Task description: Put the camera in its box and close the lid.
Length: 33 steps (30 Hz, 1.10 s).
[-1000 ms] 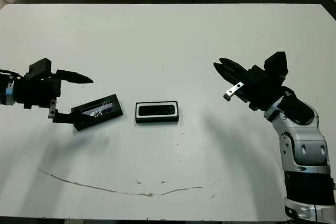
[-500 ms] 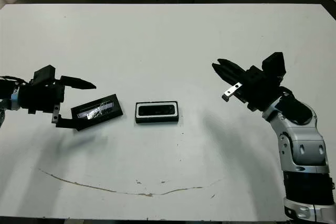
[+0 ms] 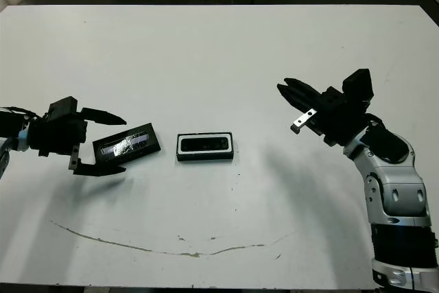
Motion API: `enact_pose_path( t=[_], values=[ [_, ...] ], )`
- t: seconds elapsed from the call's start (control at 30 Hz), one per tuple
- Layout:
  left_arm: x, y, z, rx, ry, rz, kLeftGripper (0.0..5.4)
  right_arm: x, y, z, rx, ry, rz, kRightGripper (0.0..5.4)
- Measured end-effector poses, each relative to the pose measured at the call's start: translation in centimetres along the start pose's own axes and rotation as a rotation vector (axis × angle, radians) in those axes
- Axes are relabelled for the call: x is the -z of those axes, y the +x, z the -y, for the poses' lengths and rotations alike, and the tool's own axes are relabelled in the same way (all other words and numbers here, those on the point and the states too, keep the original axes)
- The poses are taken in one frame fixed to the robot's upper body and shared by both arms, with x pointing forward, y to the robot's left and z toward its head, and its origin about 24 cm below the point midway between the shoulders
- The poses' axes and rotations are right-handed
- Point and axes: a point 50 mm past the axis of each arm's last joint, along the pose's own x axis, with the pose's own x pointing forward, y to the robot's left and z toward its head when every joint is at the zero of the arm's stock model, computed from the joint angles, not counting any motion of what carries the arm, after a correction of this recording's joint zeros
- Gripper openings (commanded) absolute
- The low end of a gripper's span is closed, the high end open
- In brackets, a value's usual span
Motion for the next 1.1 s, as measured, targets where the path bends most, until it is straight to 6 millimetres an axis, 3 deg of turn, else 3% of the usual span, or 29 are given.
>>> enact_pose_path(
  t=[0.73, 1.1],
  values=[
    [1.8, 0.1, -0.2, -0.13, -0.044, -0.017, 5.38, 0.0, -0.1, 0.0, -0.017, -0.003, -0.021, 0.0],
    [2.5, -0.4, 0.0, -0.005, -0.126, -0.031, 5.38, -0.4, -0.2, 0.1, -0.003, -0.023, -0.022, 0.0]
  ],
)
